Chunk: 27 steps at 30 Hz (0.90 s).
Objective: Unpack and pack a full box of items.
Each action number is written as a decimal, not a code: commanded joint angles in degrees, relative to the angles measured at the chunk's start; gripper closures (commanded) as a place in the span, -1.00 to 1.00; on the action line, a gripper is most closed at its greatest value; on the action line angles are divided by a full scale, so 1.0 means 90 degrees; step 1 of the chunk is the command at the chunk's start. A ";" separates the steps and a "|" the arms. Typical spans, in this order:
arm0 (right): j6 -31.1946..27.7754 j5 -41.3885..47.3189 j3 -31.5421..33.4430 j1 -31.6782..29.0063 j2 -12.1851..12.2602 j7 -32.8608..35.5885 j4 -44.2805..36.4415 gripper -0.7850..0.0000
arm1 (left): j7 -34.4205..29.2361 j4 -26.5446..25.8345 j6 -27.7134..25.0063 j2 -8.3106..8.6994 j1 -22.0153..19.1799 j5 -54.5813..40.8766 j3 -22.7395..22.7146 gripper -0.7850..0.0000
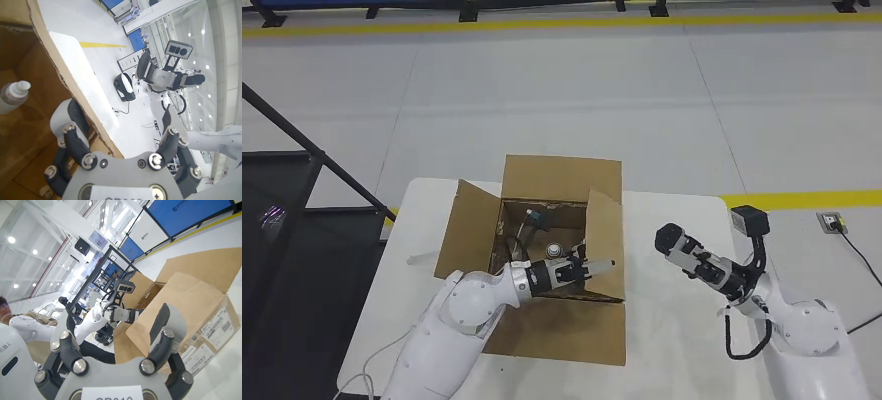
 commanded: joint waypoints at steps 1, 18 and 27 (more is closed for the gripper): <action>-0.0073 0.0035 0.0212 -0.0240 0.0031 -0.0128 -0.0125 -1.00 | 0.0094 0.0068 -0.0005 -0.0044 -0.0122 0.0004 0.0161 -1.00; -0.0340 0.0646 0.1408 -0.2039 0.0196 -0.0656 -0.0469 -1.00 | 0.0961 0.1654 -0.0052 -0.0727 -0.1418 0.0225 0.1910 -1.00; -0.0340 0.0646 0.1408 -0.2039 0.0196 -0.0656 -0.0469 -1.00 | 0.1163 0.2262 0.0239 -0.1094 -0.1847 0.0450 0.2501 -1.00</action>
